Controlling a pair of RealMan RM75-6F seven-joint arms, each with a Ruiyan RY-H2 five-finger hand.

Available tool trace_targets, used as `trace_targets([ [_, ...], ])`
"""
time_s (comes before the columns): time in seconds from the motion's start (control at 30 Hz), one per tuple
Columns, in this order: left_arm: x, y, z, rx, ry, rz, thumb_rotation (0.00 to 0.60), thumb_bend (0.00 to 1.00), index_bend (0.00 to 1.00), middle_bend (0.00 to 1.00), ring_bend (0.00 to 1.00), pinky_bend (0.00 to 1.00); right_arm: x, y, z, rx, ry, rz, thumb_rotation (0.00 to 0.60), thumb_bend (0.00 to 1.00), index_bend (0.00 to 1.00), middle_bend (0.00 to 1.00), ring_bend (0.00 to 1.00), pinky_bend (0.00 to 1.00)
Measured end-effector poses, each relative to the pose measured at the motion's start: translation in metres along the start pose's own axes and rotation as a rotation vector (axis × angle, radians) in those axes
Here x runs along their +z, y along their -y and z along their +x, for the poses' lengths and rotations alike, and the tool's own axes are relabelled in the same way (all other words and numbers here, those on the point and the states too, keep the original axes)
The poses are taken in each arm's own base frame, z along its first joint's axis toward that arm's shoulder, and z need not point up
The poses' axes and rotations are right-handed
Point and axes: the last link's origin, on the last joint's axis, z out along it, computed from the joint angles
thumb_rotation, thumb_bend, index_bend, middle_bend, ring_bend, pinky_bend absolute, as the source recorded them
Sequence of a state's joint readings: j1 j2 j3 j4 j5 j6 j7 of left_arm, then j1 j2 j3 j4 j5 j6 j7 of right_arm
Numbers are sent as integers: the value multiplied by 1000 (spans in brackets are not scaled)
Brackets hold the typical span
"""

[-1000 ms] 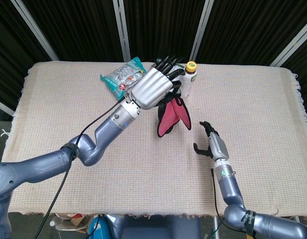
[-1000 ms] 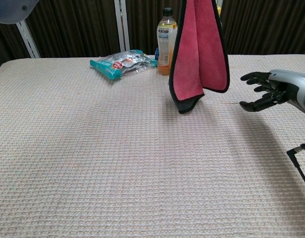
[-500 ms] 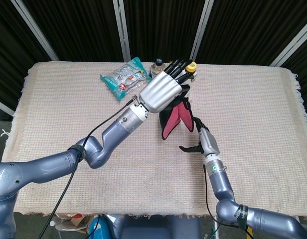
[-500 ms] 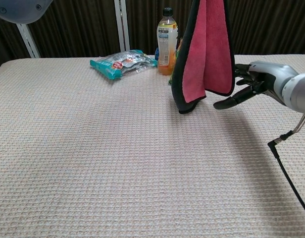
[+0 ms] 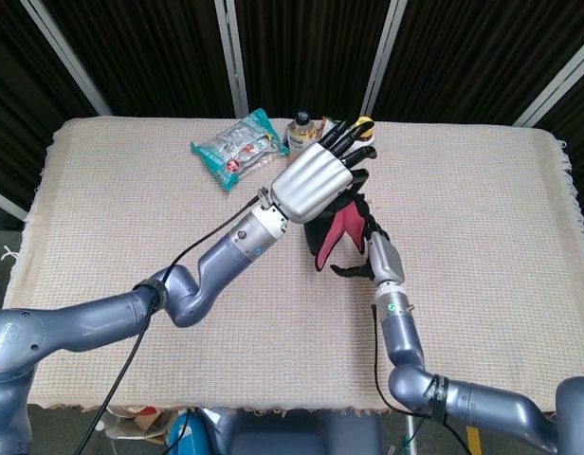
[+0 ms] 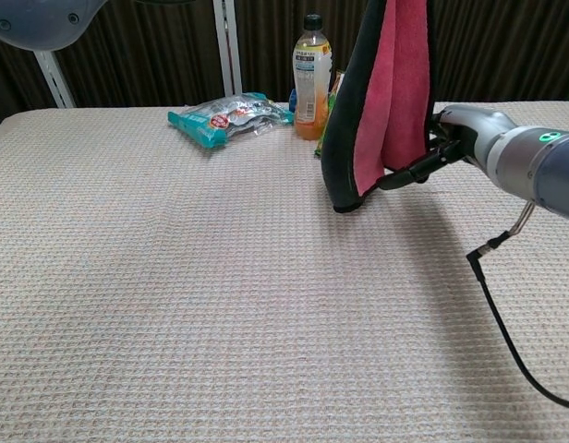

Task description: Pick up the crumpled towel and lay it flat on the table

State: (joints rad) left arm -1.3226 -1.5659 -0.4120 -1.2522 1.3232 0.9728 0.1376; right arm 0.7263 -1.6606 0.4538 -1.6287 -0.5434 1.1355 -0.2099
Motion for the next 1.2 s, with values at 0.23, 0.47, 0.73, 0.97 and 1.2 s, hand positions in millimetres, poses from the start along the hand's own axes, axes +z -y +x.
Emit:
trace_targets([
  [0.23,-3,1,3,-7,-3,-4,600,473,638,257,26,15,10,5,-2,1,-46,4,600,269,573,219,61,44],
  [0.47,-8,7,4,-1,-2,4,600,473,639,257,26,15,12,4,-3,6,-71,12,600,480,657,278,90,51],
  [0.73,-14,17,3,6,7,29,600,473,639,257,26,15,5,3,2,2,-78,39,600,569,706,315,101,51],
  [0.97,-21,30,2,16,13,59,600,473,639,257,26,15,-3,6,23,3,-127,74,600,574,710,317,102,51],
  [1.2,-32,40,3,12,14,87,600,473,639,257,26,15,-6,0,41,-5,-158,67,600,586,710,317,102,51],
])
